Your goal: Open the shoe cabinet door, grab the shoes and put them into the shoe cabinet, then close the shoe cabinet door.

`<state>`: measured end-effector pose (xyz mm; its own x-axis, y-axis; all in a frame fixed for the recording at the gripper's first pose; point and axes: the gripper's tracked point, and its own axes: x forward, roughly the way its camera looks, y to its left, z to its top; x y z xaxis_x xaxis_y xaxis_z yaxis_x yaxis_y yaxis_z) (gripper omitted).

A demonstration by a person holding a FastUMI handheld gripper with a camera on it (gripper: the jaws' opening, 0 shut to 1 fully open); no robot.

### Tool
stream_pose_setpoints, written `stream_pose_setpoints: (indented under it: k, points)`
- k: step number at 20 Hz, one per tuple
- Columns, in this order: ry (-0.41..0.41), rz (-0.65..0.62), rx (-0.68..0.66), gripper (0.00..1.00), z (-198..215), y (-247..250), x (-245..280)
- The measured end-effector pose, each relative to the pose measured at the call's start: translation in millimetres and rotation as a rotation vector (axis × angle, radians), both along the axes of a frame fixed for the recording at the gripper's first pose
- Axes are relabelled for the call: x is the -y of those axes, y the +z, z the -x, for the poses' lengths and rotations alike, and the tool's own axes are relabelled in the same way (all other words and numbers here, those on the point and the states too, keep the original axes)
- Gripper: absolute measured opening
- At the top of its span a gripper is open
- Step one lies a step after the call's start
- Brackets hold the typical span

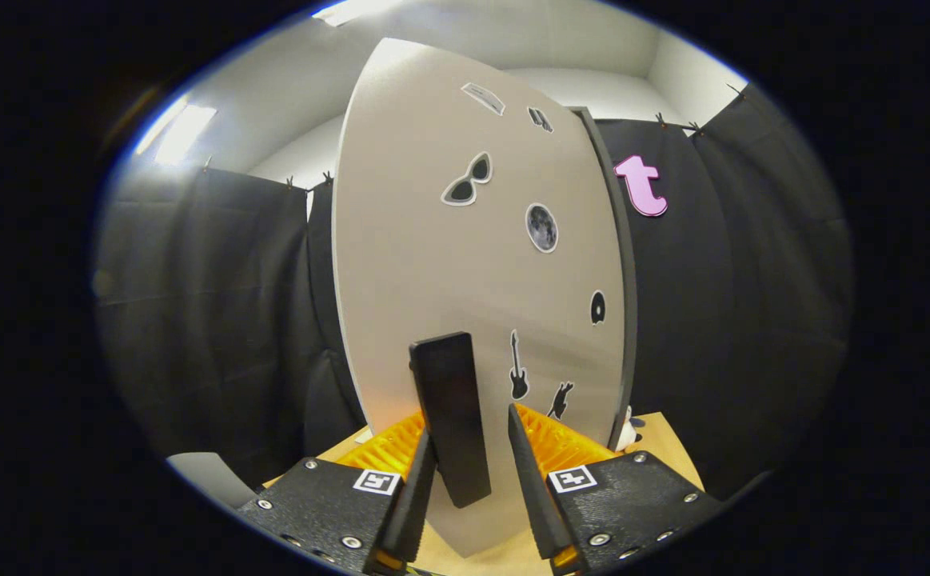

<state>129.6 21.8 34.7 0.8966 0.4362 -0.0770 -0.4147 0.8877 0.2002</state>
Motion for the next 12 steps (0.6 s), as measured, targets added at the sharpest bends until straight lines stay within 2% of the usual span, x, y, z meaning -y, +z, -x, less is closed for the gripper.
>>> stream_pose_setpoints:
  k: [4, 12]
  points:
    - [0.027, 0.013, 0.007, 0.54, -13, 2, -22]
    - [0.030, 0.042, 0.035, 0.54, -45, 5, -69]
